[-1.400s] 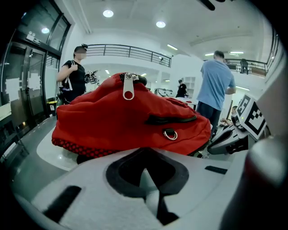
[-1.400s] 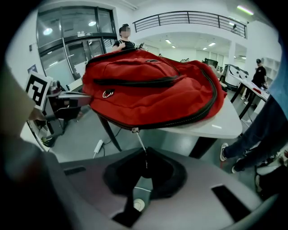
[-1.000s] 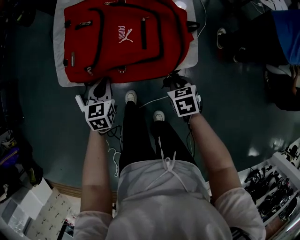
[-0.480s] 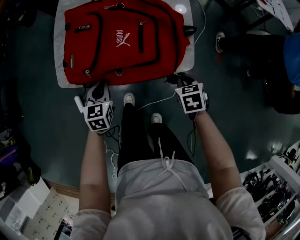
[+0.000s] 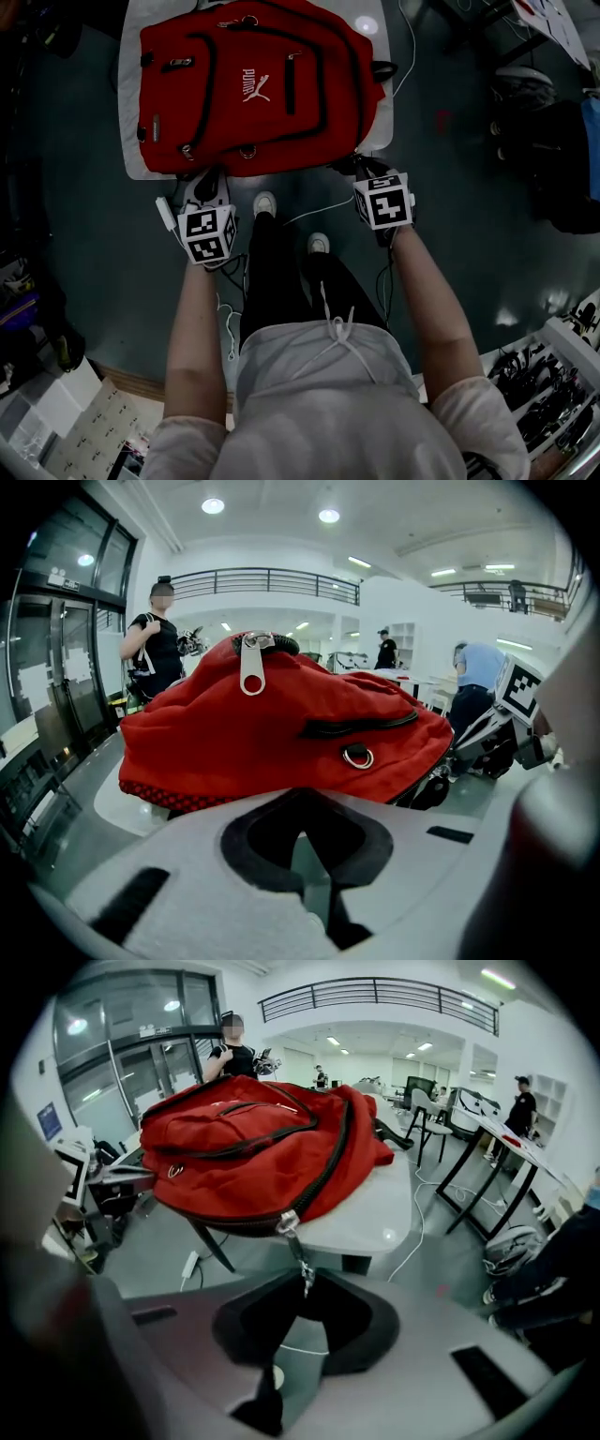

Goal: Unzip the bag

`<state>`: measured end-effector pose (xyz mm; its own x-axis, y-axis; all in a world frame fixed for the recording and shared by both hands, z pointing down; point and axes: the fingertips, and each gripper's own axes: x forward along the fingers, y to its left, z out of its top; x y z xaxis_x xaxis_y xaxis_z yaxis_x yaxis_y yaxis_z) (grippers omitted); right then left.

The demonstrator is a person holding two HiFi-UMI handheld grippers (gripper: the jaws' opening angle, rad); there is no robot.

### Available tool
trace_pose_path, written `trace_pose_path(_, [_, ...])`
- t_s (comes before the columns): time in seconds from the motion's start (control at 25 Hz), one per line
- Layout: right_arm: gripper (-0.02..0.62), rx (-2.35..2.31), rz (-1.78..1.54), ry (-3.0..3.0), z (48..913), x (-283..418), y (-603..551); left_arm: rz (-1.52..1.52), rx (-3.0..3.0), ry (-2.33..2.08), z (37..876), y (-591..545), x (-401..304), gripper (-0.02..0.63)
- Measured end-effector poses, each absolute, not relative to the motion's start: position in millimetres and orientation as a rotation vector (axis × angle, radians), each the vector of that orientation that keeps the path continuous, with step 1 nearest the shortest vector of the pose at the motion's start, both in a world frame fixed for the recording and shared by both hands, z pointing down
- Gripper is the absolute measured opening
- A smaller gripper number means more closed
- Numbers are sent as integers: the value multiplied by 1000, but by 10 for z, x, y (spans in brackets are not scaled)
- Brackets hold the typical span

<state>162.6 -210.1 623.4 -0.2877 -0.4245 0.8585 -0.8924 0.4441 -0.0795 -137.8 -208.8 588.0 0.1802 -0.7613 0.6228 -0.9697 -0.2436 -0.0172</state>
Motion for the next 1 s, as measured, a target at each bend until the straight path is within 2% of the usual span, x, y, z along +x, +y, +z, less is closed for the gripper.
trace_pose_path(0.08, [55, 1107, 710, -1890, 6209, 1584, -2055, 782, 2089, -1645, 5835, -2074, -1358, 20])
trace_pose_path(0.12, [106, 1106, 705, -1895, 6186, 1562, -2023, 788, 2095, -1659, 5782, -2057, -1346, 21])
trace_pose_path(0.16, [127, 1104, 704, -1905, 6152, 1533, -1988, 776, 2104, -1675, 5703, -2035, -1328, 21])
trace_pose_path(0.2, [127, 1102, 701, -1920, 6102, 1497, -1957, 749, 2118, -1691, 5602, -2010, -1299, 21])
trace_pose_path(0.36, [112, 1124, 669, -2023, 5728, 1347, -1900, 622, 2212, -1702, 5124, -1896, -1068, 21])
trace_pose_path(0.56, [46, 1237, 610, -2154, 5035, 1254, -1876, 496, 2356, -1673, 4482, -1778, -667, 21])
trace_pose_path(1.0, [29, 1352, 381, -2507, 3485, 1003, -1651, 226, 2598, -1683, 3015, -1438, -186, 21])
